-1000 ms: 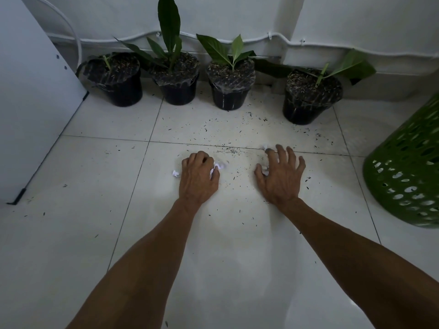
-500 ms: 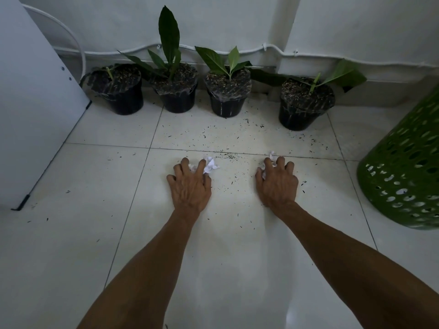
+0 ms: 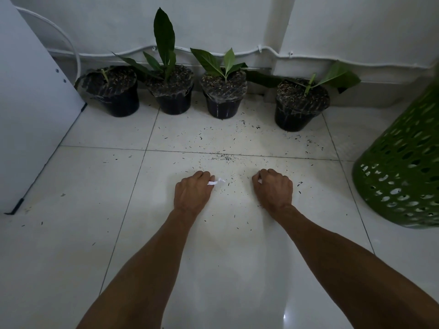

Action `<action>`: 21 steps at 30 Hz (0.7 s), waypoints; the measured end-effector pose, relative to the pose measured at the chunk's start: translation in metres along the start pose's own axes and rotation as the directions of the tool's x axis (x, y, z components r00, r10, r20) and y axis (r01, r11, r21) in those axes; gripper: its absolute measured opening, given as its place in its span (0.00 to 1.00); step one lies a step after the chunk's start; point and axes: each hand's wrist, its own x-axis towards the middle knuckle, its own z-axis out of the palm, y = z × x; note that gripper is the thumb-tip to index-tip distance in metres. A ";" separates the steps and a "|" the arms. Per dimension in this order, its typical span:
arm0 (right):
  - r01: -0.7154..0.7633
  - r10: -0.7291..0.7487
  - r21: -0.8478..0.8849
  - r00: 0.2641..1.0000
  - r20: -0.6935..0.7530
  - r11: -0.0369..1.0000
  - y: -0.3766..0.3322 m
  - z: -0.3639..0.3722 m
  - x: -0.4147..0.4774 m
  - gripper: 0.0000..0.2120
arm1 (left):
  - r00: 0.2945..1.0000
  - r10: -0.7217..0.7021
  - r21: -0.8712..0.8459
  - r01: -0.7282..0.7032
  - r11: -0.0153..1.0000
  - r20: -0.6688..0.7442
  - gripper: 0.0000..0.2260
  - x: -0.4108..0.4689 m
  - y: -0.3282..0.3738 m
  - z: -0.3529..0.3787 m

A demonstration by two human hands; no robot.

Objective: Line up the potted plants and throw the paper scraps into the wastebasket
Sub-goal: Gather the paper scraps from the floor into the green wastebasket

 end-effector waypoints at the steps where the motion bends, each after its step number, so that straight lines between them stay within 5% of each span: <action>1: -0.003 0.003 0.009 0.999 0.046 1.000 -0.001 -0.004 0.001 0.16 | 0.998 -0.008 0.005 0.008 1.000 0.054 0.10 0.000 0.002 -0.003; 6: -0.171 0.159 0.074 0.976 0.148 0.982 0.010 -0.045 0.013 0.16 | 0.980 -0.135 -0.045 0.142 0.989 0.145 0.12 0.016 0.015 -0.032; 17: -0.059 0.103 0.127 0.923 -0.370 0.990 0.054 -0.246 0.088 0.16 | 0.975 0.064 -0.329 -0.133 0.935 -0.211 0.13 0.126 0.159 -0.191; 21: -0.197 0.203 0.064 0.851 -0.484 0.978 0.102 -0.317 0.089 0.17 | 0.955 0.168 -0.401 -0.257 0.879 -0.244 0.15 0.149 0.271 -0.216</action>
